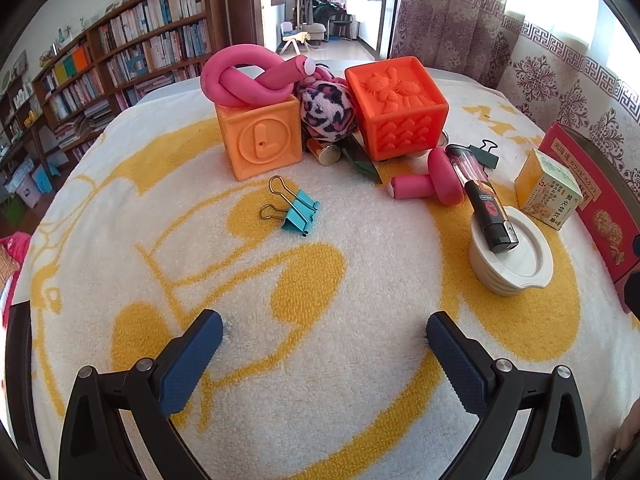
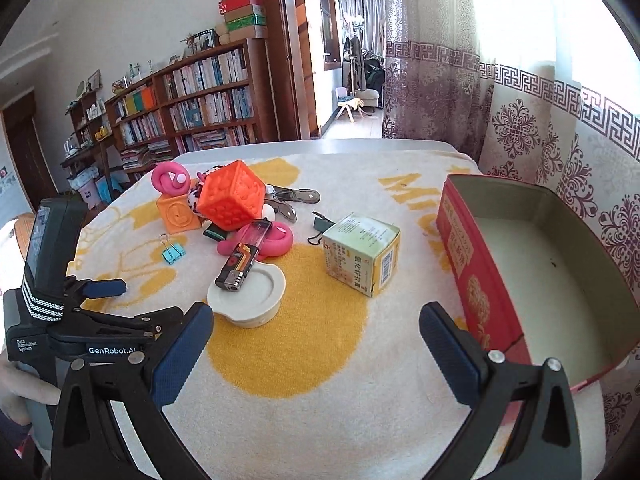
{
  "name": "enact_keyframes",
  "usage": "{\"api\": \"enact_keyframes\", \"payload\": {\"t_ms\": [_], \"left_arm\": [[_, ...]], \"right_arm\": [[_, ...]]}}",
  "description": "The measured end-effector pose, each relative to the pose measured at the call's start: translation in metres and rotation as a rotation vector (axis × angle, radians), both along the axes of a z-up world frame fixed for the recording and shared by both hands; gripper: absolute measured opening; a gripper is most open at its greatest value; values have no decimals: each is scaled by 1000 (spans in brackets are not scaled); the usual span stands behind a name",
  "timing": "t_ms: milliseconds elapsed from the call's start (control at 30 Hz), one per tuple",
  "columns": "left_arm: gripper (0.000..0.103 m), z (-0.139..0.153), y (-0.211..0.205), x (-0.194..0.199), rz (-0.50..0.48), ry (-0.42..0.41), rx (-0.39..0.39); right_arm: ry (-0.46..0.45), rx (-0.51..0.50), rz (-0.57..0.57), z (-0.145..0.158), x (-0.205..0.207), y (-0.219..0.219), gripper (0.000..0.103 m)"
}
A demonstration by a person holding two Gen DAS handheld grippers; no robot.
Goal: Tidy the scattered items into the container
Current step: 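Move the left tool toward the pink knotted foam tube, then grasp the pink knotted tube with the left tool while the right tool grasps the white saucer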
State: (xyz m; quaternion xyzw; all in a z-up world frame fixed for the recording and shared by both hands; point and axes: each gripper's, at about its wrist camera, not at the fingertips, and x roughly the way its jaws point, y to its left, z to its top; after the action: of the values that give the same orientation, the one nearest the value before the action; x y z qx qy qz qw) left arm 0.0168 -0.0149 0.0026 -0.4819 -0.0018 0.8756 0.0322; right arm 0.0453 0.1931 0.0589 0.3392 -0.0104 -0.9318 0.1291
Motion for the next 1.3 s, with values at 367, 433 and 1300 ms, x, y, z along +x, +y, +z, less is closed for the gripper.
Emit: {"api": "enact_keyframes", "payload": {"t_ms": [367, 433, 1300], "left_arm": [[103, 61, -44, -18, 155, 185, 42], [103, 70, -55, -28, 182, 210, 58], [87, 54, -54, -129, 190, 218, 137]], "right_arm": [[-85, -95, 49, -4, -6, 5, 103], [-68, -95, 56, -2, -5, 1, 103], [-88, -101, 68, -7, -22, -20, 103]]}}
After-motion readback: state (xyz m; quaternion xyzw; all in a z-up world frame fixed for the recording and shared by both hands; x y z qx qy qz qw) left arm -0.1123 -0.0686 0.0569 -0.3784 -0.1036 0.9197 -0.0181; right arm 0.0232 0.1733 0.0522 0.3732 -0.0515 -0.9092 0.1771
